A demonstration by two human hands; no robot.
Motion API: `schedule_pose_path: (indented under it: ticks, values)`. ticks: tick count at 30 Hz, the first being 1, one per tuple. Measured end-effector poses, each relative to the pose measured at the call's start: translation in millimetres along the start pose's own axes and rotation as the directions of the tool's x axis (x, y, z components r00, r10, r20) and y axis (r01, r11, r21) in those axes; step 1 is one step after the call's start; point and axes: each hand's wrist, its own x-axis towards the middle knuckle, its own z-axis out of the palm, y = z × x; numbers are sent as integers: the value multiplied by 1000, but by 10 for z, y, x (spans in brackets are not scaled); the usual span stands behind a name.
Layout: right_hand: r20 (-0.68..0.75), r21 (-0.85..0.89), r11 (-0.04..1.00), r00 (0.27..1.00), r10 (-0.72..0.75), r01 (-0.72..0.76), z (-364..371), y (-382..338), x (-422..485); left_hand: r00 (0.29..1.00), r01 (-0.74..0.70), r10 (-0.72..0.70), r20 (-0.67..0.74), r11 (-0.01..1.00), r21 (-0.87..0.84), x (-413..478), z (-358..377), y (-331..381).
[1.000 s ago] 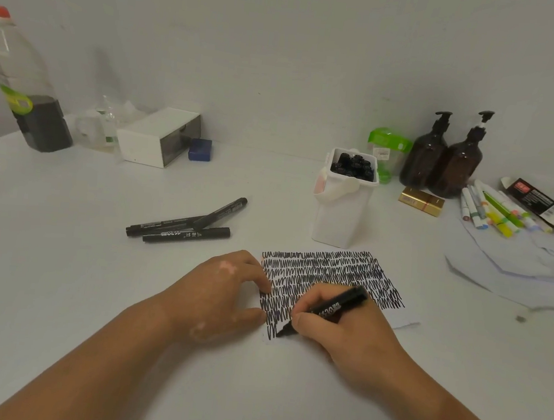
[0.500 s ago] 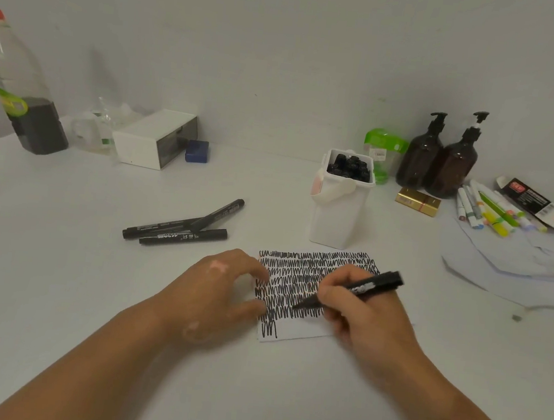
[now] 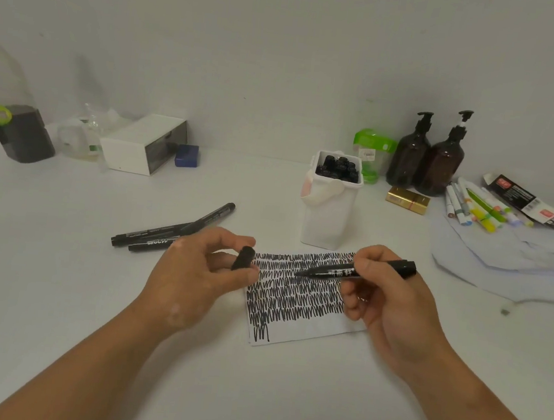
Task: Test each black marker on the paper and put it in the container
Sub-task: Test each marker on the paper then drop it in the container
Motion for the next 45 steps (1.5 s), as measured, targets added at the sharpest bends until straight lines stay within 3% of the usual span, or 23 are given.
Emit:
schedule_pose_path:
  ticks: [8, 16, 22, 28, 45]
  values:
    - [6, -100, 988, 993, -116, 116, -9, 14, -23, 969, -189, 150, 197, 962, 198, -46, 46, 23]
    - [115, -219, 967, 988, -106, 129, 79, 70, -71, 935, -257, 193, 298, 947, 193, -67, 88, -11]
    - [168, -320, 930, 977, -130, 179, 129, 74, -103, 940, -219, 209, 268, 976, 8, -119, 188, 36]
    - [85, -232, 958, 985, -151, 166, 210, 142, -89, 958, -103, 156, 242, 971, -218, -157, 328, 118]
    - [49, -142, 975, 985, -165, 171, 316, 175, -112, 970, -141, 172, 169, 973, -184, -186, 346, 224]
